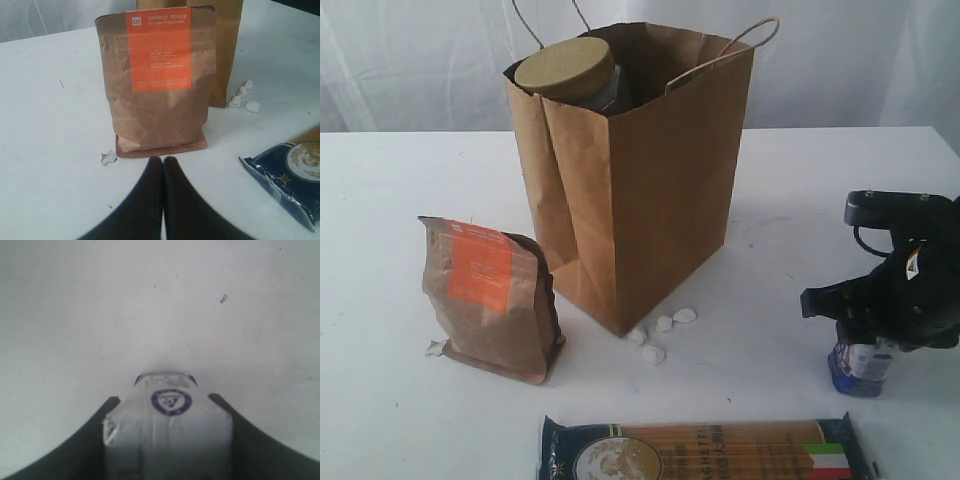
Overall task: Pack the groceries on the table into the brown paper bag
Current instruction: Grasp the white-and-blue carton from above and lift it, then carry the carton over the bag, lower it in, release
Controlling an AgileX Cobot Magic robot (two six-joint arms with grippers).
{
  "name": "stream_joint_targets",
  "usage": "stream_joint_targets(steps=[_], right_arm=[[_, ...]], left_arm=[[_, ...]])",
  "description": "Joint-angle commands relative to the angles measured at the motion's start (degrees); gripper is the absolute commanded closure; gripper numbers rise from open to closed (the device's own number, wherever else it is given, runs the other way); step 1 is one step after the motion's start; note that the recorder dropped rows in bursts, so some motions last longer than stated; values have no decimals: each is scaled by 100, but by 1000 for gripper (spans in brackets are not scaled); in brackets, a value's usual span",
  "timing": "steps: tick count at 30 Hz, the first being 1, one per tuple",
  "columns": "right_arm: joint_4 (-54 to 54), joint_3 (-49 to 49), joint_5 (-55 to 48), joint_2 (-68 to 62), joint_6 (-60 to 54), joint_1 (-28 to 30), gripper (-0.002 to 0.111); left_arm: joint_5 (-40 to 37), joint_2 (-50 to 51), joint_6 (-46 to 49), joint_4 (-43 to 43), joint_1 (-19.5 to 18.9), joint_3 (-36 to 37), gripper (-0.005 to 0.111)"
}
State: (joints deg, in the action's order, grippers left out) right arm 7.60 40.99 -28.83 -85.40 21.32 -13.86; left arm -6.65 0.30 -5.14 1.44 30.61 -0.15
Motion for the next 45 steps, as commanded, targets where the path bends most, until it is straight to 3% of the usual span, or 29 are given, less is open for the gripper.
stream_joint_targets(steps=[1, 6, 15, 23, 29, 45], right_arm=[[56, -26, 302, 181, -228, 26, 102], [56, 181, 299, 880, -634, 26, 108], [56, 1997, 11, 1875, -1864, 26, 108], [-340, 2770, 1647, 1884, -1789, 26, 108], [-556, 2968, 2248, 1605, -1789, -313, 108], [-507, 3647, 2607, 11, -2008, -1191, 108]], left_arm=[[-5, -30, 0, 29, -26, 15, 107], [-5, -30, 0, 29, -26, 15, 107], [-5, -30, 0, 29, -26, 15, 107], [-5, -30, 0, 29, -26, 15, 107], [-5, -30, 0, 29, -26, 15, 107], [-5, -30, 0, 29, -26, 15, 107]])
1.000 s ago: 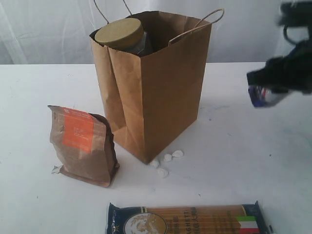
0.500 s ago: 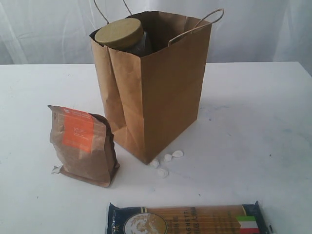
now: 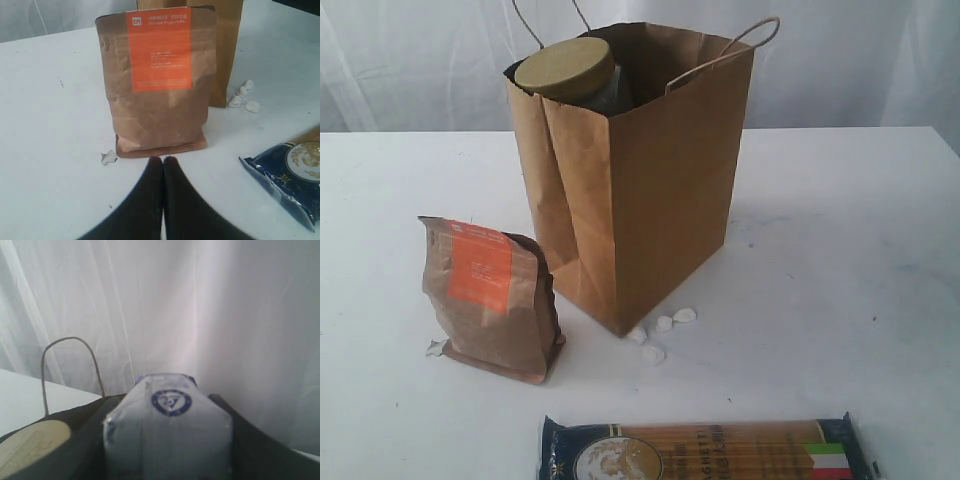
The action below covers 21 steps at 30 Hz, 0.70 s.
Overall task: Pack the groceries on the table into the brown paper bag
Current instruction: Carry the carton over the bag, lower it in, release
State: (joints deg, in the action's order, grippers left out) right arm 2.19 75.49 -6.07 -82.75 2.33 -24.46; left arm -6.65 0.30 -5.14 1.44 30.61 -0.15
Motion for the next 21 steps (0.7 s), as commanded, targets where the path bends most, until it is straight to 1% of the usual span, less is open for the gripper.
stream_joint_targets(steps=[1, 4, 7, 11, 15, 21], right_arm=[[33, 257, 331, -356, -108, -175, 108], [42, 392, 259, -622, -108, -177, 108], [30, 602, -44, -864, -51, -177, 108], [-11, 1074, -805, -1172, -51, -177, 108], [-54, 1480, -1321, -1398, -63, -177, 108], [-219, 1675, -1577, -1660, -233, -177, 108]], left_arm=[[-5, -30, 0, 29, -26, 15, 107], [-5, -30, 0, 29, -26, 15, 107], [-5, -30, 0, 29, -26, 15, 107], [-5, -30, 0, 29, -26, 15, 107], [-5, -30, 0, 29, -26, 15, 107], [-5, -30, 0, 29, -26, 15, 107]])
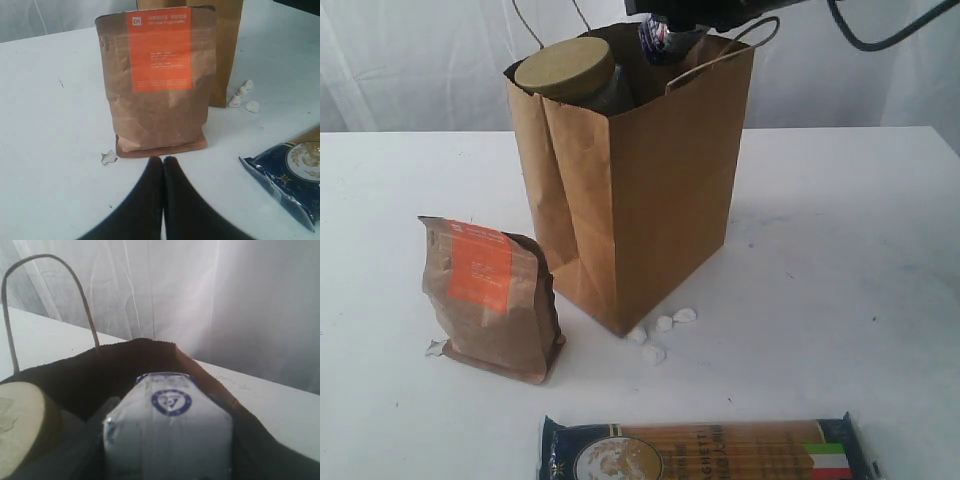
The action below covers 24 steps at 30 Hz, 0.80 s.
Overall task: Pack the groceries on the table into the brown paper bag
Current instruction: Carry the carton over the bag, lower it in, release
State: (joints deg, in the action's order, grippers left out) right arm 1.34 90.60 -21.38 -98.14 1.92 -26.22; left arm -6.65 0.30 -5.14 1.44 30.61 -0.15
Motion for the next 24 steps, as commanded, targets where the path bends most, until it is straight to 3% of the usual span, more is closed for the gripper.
stream_joint_targets(steps=[1, 15, 19, 22, 24], right_arm=[[-241, 193, -95, -165, -312, 0, 108], [-774, 493, -538, -638, -818, 0, 104], [-796, 493, -560, -638, -978, 0, 73], [-809, 493, -597, -600, -1102, 0, 41], [-809, 493, -609, -526, -1102, 0, 30]], left_arm=[[-5, -30, 0, 29, -26, 15, 107], [-5, -30, 0, 29, -26, 15, 107], [-5, -30, 0, 29, -26, 15, 107], [-5, -30, 0, 29, -26, 15, 107], [-5, -30, 0, 29, -26, 15, 107]])
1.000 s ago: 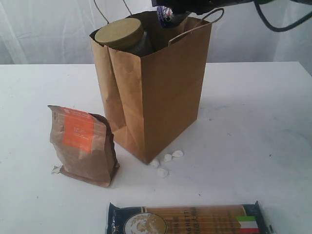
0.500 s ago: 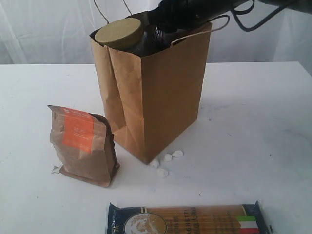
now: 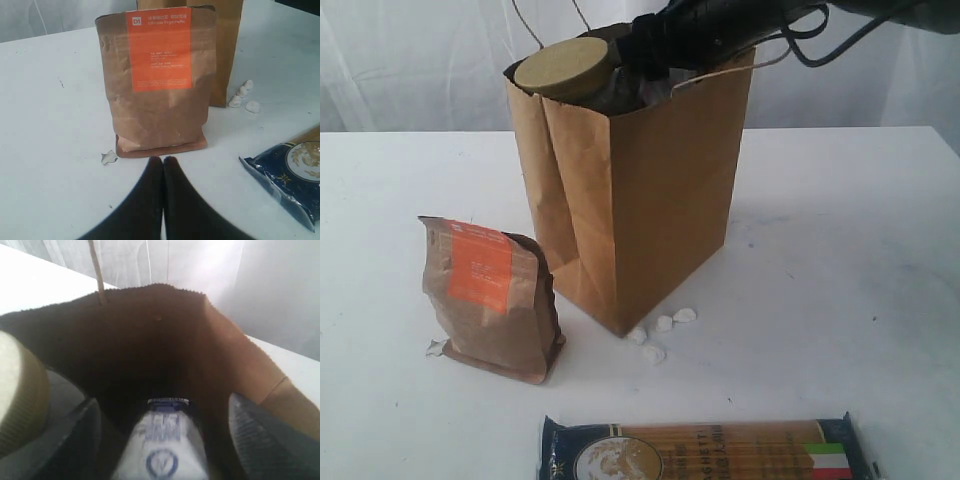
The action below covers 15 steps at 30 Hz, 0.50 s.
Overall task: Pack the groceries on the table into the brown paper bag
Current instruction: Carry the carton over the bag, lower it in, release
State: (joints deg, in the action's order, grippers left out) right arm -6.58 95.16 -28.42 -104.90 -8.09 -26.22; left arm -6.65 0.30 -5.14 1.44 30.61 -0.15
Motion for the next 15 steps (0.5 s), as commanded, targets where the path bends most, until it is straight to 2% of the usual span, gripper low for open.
stream_joint_targets(steps=[1, 15], right_arm=[[-18, 37, 83, 197, -101, 0, 29], [18, 37, -63, 478, -90, 0, 30]], left_arm=[[-5, -30, 0, 29, -26, 15, 107], [-5, -30, 0, 29, -26, 15, 107]])
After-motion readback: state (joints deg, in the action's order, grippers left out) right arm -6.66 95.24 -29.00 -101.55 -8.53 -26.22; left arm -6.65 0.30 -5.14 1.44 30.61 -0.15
